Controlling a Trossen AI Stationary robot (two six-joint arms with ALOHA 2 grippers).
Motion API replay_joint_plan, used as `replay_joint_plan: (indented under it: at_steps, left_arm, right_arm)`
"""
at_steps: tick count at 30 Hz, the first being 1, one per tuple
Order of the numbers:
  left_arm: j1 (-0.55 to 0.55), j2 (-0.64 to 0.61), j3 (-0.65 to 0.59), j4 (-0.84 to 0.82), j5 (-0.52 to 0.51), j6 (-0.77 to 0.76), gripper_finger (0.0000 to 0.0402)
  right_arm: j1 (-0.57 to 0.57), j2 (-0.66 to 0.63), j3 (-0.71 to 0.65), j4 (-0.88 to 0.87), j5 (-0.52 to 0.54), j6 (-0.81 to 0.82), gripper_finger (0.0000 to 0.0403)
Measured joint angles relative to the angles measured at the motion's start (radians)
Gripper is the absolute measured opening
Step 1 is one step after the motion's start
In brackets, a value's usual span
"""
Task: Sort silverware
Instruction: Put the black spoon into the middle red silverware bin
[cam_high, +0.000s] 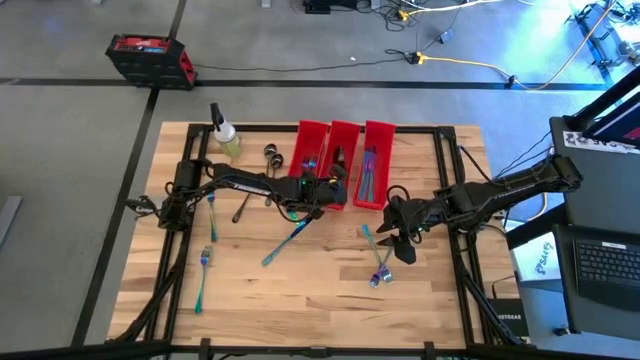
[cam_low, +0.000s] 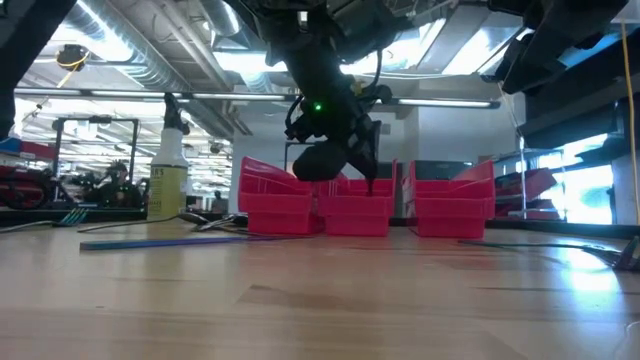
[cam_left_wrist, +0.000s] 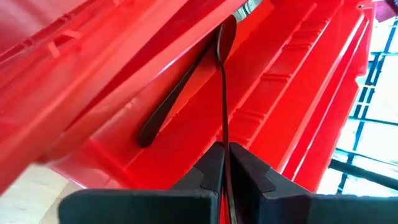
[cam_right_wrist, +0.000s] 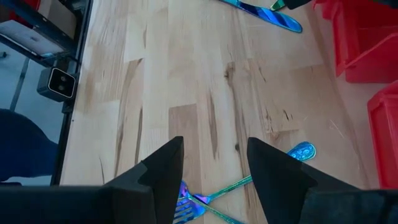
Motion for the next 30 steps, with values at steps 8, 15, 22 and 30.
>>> replay_joint_plan:
  at_steps: [8,15,22,30]
  left_arm:
    - [0.0,0.0,0.0,-0.01,-0.001,-0.055,0.0004]
    - [0.0,-0.001,0.0,-0.014,-0.005,-0.051,0.0004]
    - [-0.001,-0.001,0.0,-0.015,-0.026,-0.051,0.0004]
    - [0.003,0.0,0.0,-0.026,-0.027,-0.041,0.0004]
  right_arm:
    - [0.0,0.0,0.0,0.0,-0.001,0.0,0.0163]
    - [0.0,0.0,0.0,0.0,-0.002,0.0,0.0163]
    - [0.0,0.0,0.0,0.0,-0.008,0.0,0.0163]
    - [0.0,0.0,0.0,0.0,-0.009,0.0,0.0163]
